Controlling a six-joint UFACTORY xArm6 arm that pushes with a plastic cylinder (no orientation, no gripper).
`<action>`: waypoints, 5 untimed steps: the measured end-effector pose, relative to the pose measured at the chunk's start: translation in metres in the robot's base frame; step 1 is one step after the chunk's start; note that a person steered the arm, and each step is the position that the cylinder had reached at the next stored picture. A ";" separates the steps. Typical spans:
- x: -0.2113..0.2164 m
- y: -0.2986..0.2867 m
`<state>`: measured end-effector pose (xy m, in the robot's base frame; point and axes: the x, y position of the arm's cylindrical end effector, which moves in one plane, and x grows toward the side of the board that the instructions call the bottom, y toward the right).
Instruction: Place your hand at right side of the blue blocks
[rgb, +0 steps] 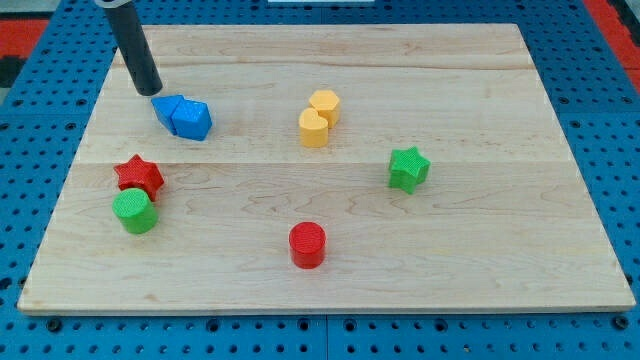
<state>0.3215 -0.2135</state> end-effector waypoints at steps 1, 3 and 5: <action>0.000 0.005; 0.000 0.009; 0.000 0.018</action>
<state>0.3215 -0.1955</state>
